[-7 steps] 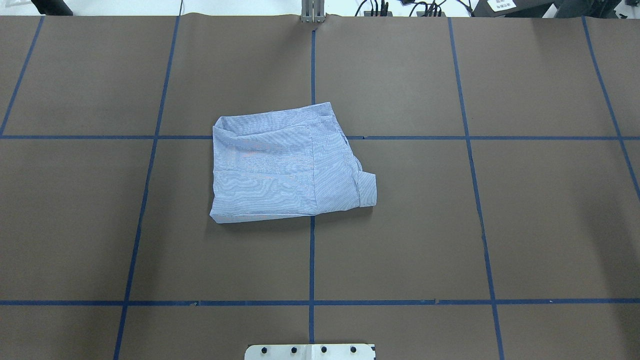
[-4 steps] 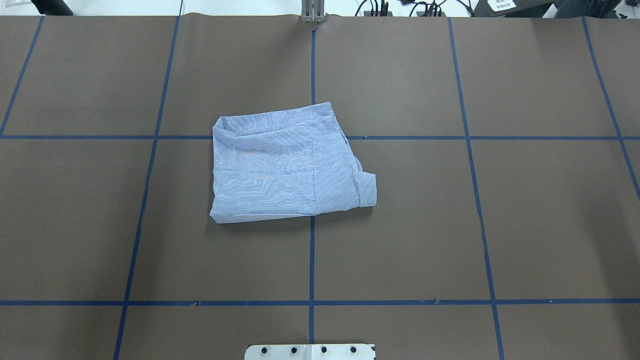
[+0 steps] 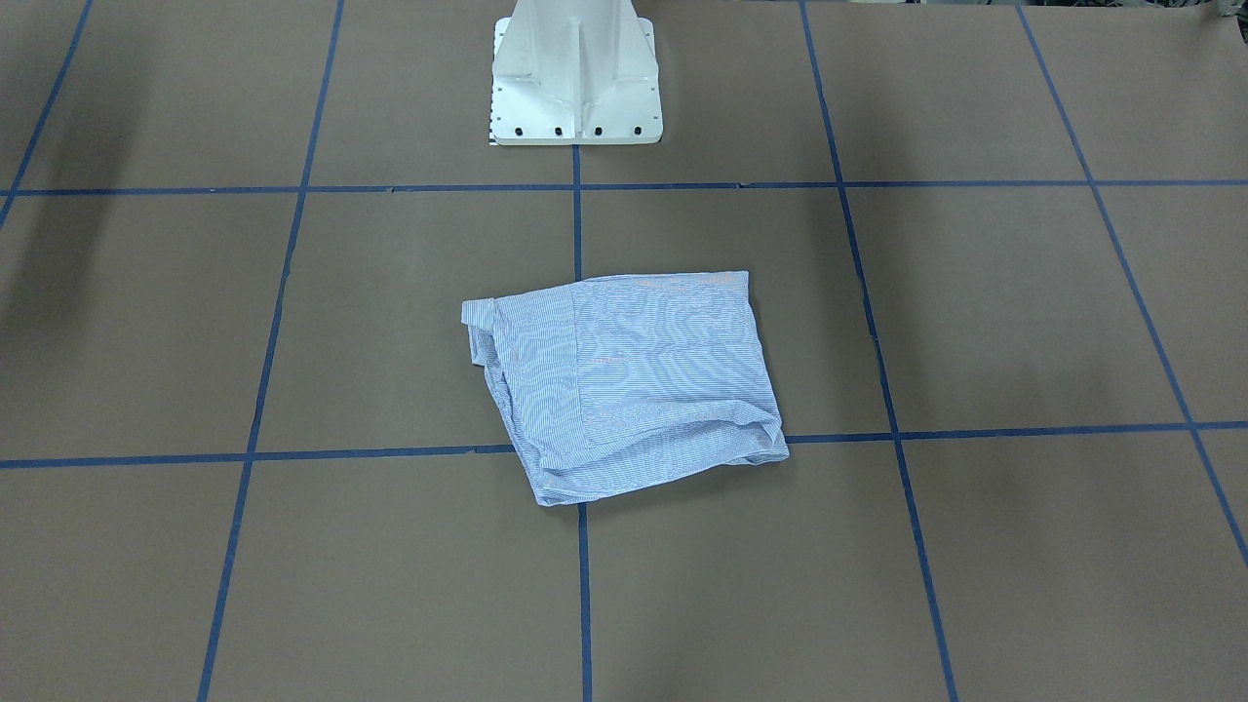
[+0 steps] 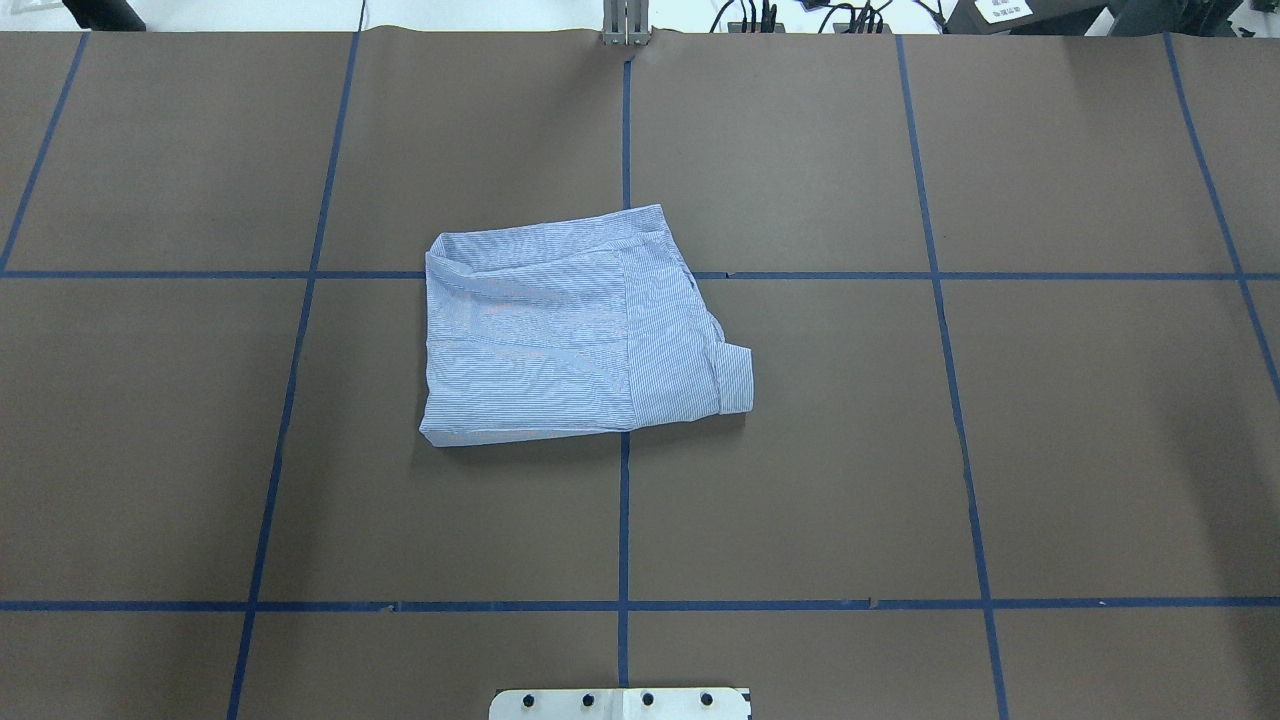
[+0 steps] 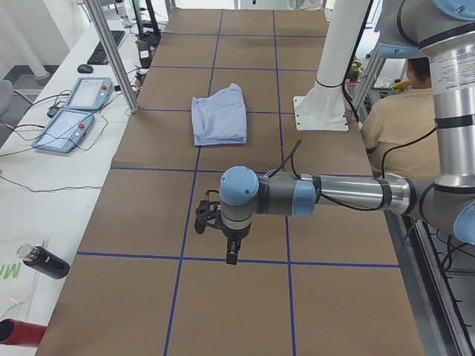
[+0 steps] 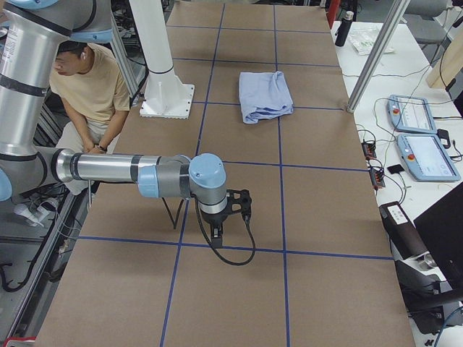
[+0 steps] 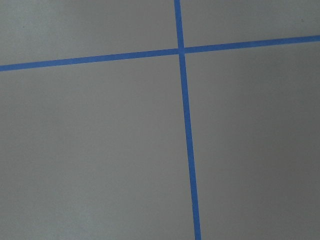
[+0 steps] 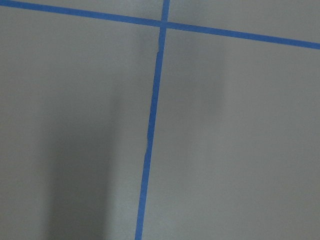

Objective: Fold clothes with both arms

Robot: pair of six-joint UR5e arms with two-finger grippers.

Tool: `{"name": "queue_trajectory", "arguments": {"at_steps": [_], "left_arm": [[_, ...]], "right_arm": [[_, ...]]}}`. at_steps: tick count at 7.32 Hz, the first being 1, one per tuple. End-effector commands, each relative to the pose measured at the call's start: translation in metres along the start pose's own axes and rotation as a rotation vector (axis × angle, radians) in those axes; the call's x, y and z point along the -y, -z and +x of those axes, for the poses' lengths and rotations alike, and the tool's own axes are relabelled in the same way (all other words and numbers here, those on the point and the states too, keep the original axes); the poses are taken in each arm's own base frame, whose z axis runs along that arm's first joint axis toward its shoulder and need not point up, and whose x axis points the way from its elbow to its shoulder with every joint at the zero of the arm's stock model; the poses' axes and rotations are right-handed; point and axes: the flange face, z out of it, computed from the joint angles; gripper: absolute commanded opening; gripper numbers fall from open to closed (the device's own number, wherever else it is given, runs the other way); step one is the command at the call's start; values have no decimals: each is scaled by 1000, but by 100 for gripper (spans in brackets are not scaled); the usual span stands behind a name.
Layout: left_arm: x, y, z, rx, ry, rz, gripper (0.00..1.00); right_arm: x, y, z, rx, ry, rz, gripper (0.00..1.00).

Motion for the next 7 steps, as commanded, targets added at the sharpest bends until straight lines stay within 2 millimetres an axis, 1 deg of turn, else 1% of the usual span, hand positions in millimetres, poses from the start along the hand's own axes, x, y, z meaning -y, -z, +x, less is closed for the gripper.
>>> {"name": "queue_trajectory", "arguments": {"at_steps": [1,7], "left_arm": [[0,0,0,0,0,0,100],[0,0,0,0,0,0,100]], "right_arm": [[2,1,-3,29,1,5,100],[1,2,-4,27,12,10,100]]}}
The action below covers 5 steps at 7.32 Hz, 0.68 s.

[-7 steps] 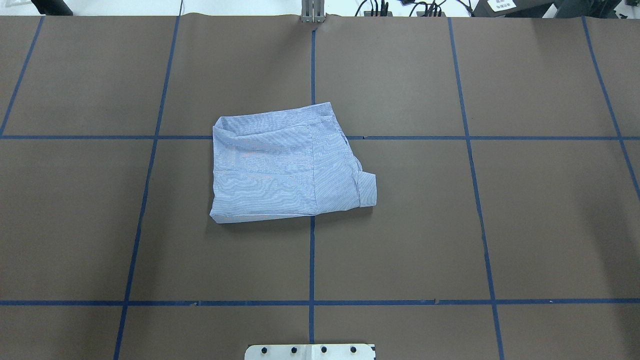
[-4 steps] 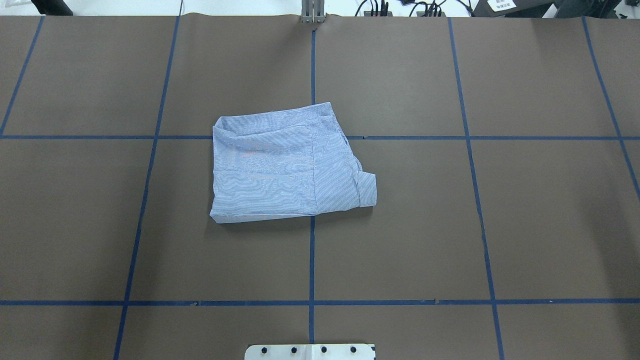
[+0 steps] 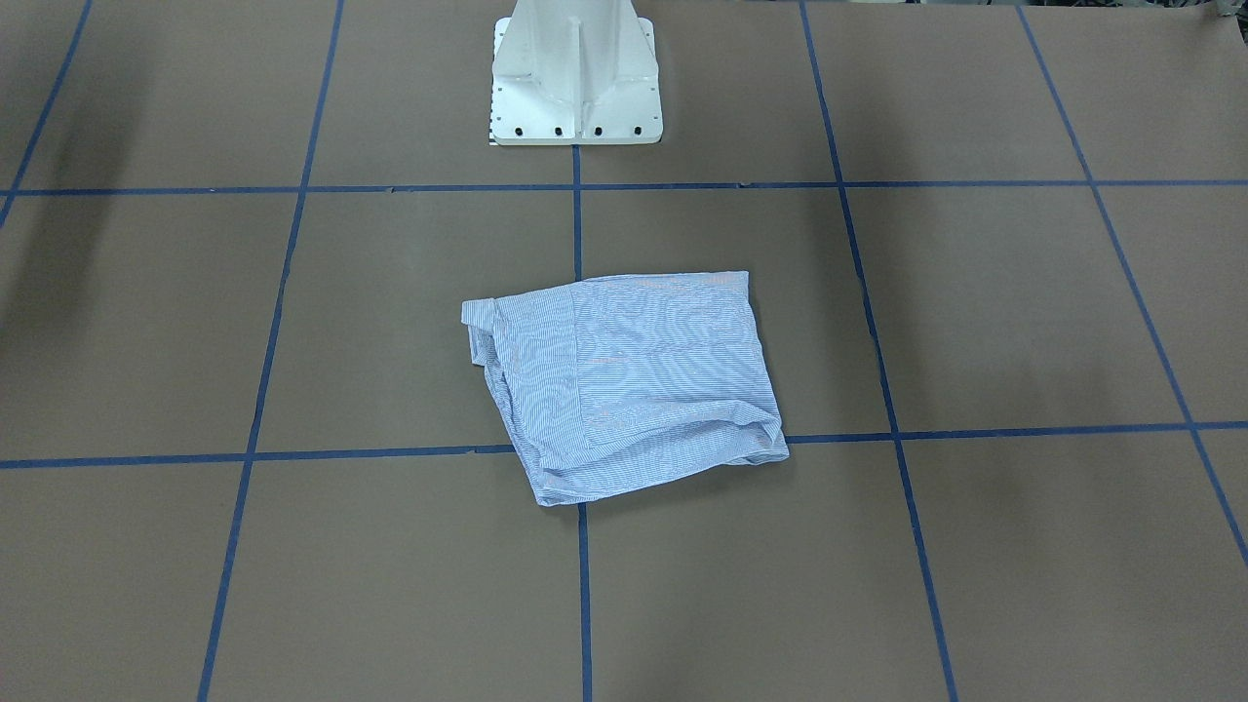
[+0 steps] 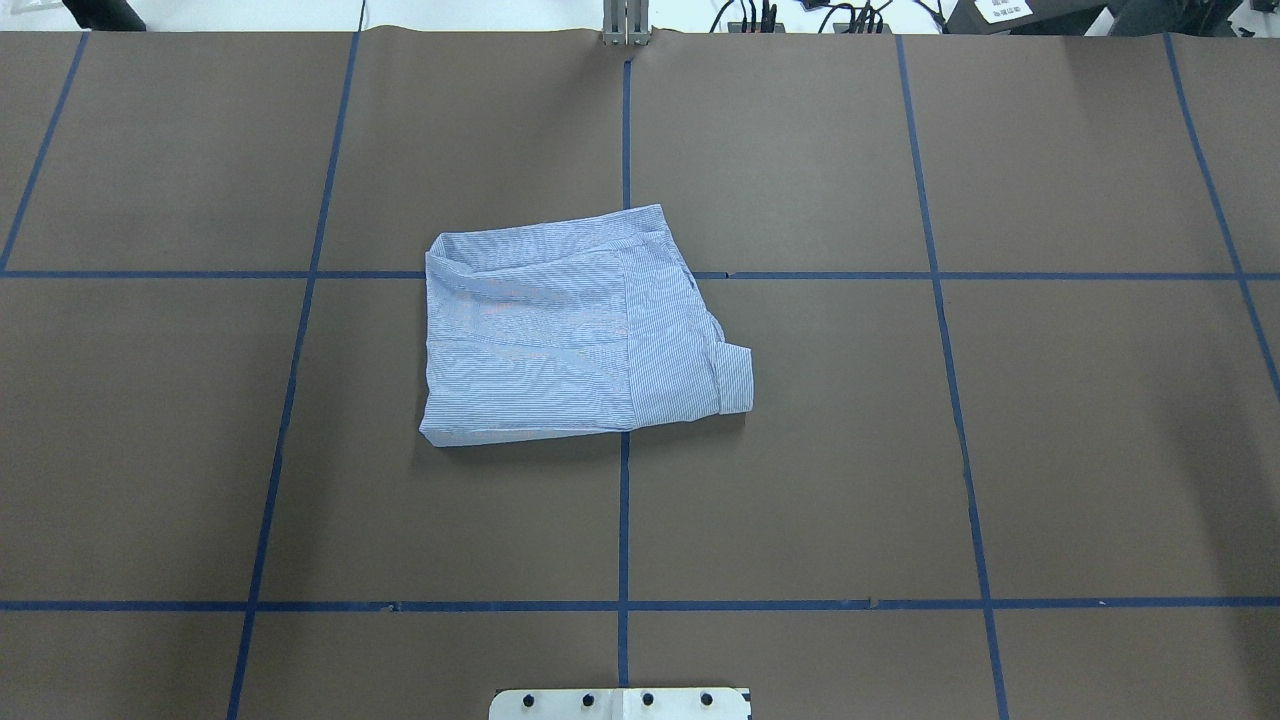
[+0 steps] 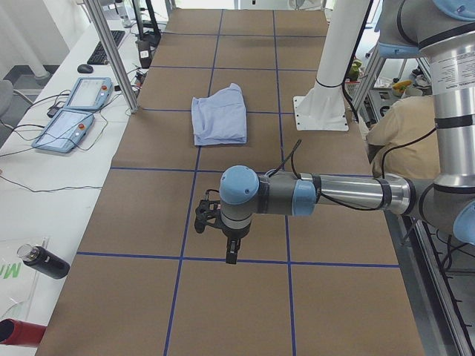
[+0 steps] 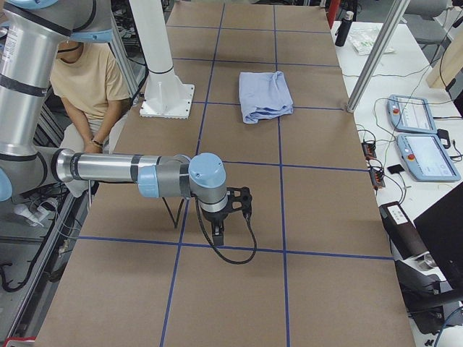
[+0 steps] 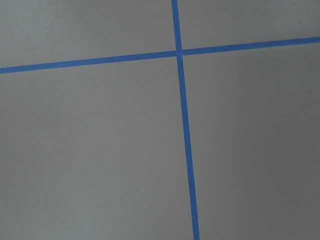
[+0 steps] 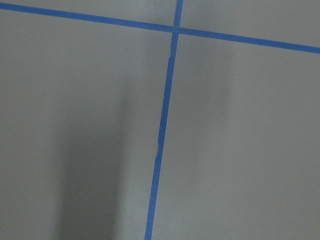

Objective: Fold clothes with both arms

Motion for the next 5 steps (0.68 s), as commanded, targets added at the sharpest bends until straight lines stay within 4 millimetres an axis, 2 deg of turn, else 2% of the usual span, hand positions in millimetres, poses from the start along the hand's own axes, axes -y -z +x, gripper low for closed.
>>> {"name": "queue_trajectory", "arguments": {"at_steps": [1,5], "left_arm": [[0,0,0,0,0,0,100],[1,3,3,1,-6,6,100]], "right_arm": [[-1,0,0,1,-1,-1,100],[-2,-1,0,1,-2,-2,100]]}}
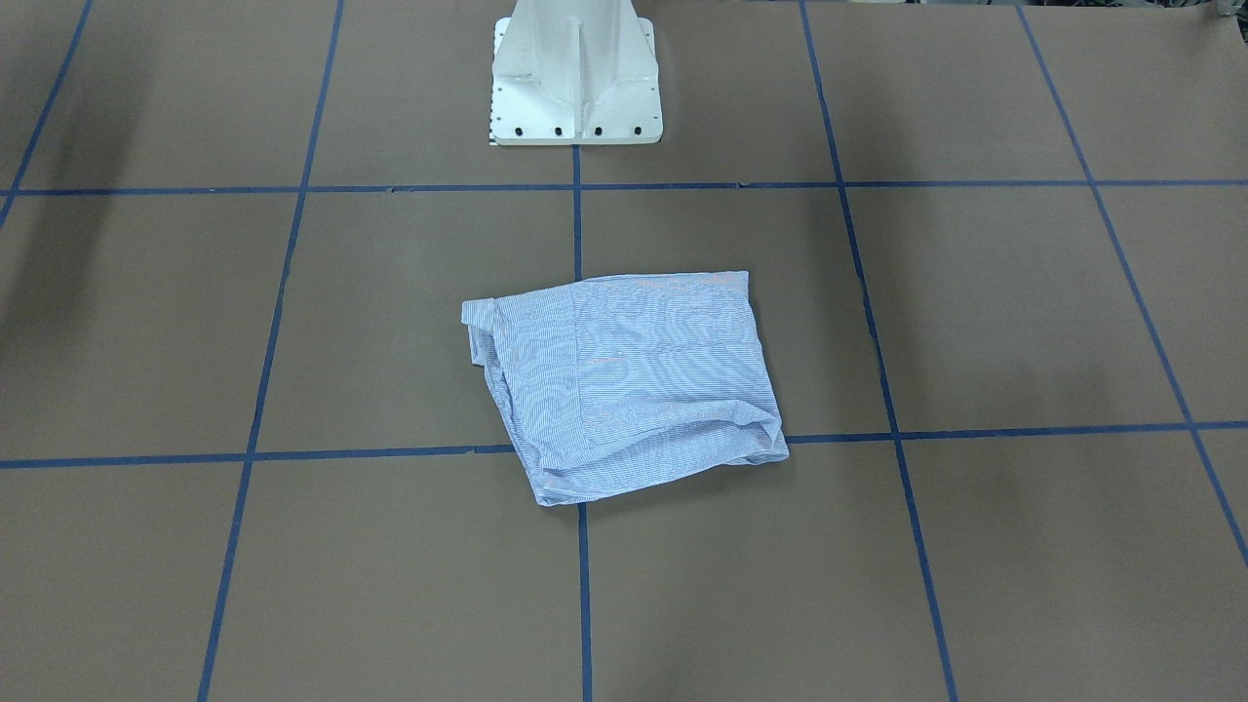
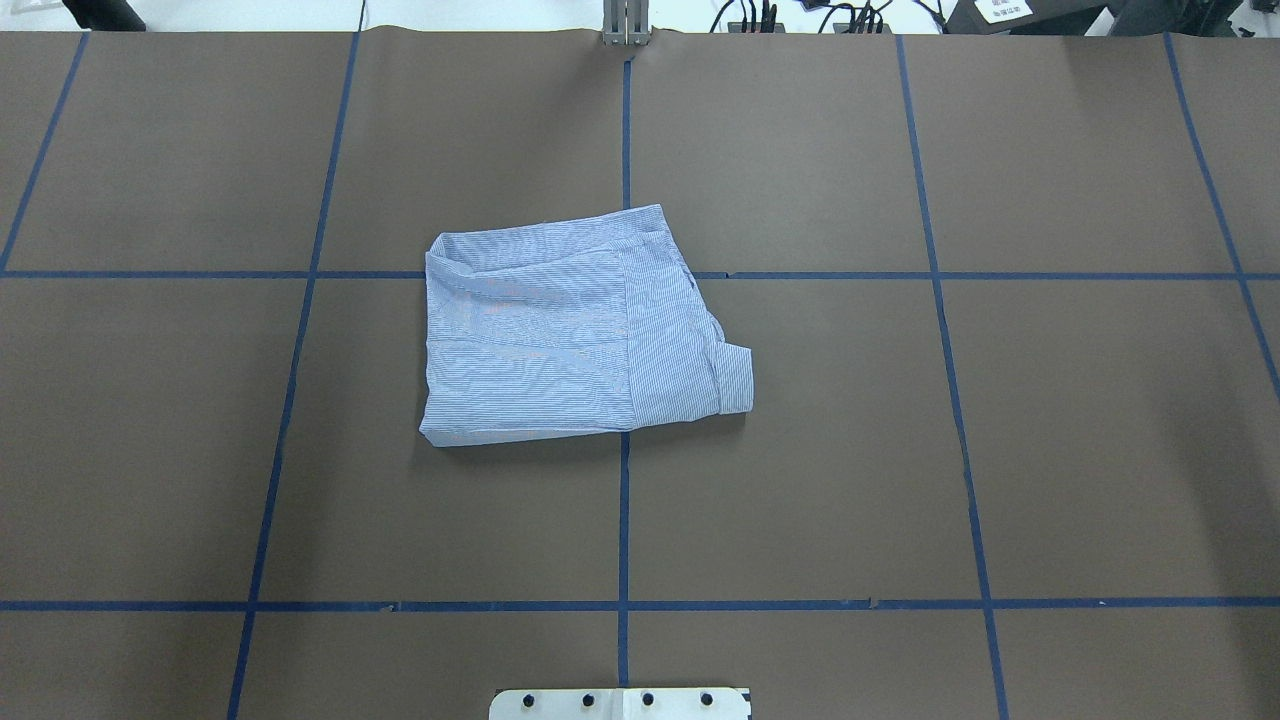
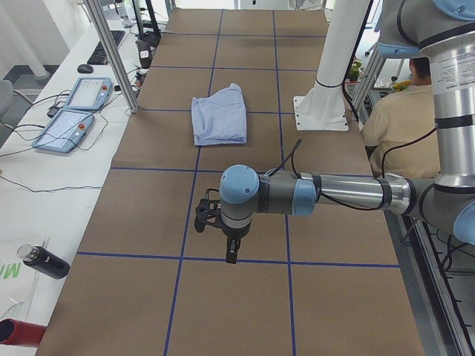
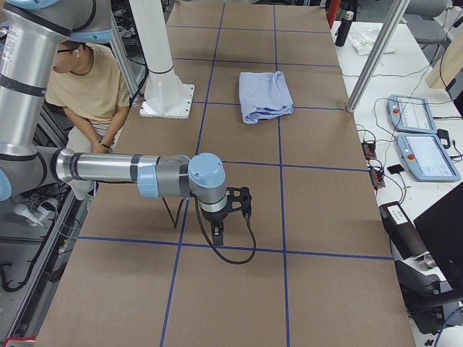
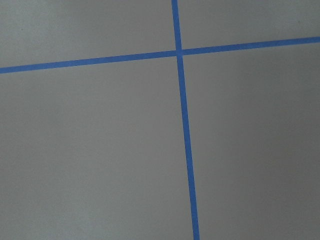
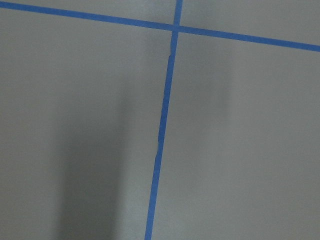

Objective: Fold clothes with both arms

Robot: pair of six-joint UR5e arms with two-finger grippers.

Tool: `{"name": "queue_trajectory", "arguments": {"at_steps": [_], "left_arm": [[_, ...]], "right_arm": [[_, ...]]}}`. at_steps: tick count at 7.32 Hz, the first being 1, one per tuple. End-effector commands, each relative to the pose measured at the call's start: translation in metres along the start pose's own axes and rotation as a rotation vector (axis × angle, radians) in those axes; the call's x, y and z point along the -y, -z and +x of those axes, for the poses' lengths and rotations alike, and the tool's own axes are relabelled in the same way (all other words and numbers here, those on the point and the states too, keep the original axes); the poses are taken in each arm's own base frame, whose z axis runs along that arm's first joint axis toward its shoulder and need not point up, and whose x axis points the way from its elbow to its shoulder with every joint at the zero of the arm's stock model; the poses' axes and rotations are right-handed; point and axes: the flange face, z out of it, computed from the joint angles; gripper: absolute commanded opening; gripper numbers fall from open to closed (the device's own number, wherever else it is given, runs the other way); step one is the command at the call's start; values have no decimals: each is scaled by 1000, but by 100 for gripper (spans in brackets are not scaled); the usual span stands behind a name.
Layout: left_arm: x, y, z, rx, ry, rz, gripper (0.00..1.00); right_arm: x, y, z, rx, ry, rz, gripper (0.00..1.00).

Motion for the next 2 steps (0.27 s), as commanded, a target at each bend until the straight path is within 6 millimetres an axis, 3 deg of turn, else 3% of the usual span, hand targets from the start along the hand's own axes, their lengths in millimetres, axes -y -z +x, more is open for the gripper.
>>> {"name": "queue_trajectory", "arguments": {"at_steps": [1,2], "left_arm": [[1,2,1,0,-3,3,100],[1,2,2,0,-6,4,100]], "right_arm": [[1,0,0,0,1,1,100],[1,0,0,0,1,1,100]]}}
